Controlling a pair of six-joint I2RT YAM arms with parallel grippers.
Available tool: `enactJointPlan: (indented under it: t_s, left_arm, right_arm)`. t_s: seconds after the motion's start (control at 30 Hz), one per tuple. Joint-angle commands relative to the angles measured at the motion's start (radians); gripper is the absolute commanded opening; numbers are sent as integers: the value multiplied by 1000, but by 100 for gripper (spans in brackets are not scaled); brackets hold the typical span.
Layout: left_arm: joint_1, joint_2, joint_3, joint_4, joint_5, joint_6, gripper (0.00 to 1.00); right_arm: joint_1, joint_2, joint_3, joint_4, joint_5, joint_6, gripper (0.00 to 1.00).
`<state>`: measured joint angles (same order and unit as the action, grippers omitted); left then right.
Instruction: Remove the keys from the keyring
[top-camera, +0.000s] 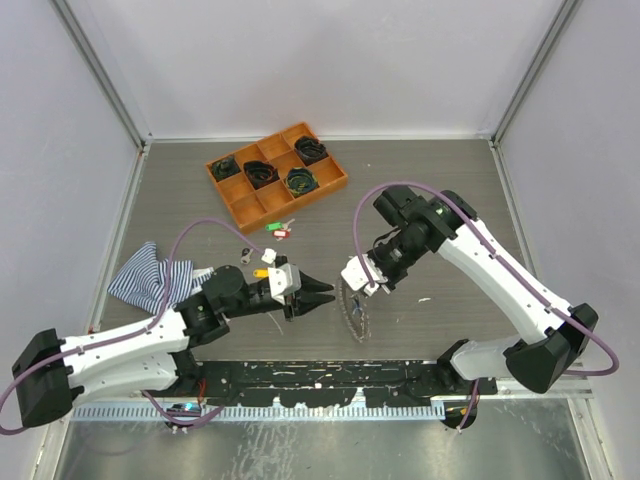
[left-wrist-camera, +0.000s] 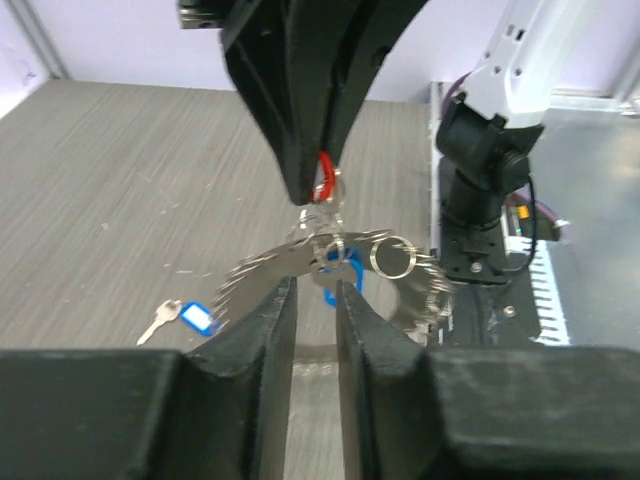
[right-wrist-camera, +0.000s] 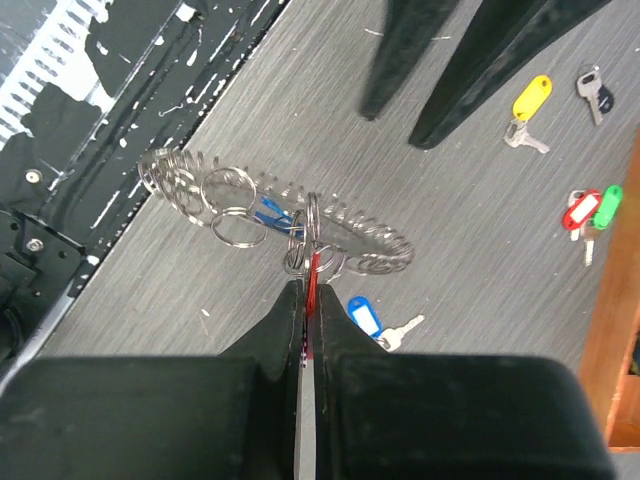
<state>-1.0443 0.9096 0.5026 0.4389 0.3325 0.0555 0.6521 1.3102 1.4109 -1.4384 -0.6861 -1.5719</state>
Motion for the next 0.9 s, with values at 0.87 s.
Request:
enactJointPlan:
  t_s: [0.87]
  left_arm:
    - [6, 150, -66, 383, 16, -159, 51]
  right_arm:
    - [-7, 17, 70, -22, -159, -88, 1]
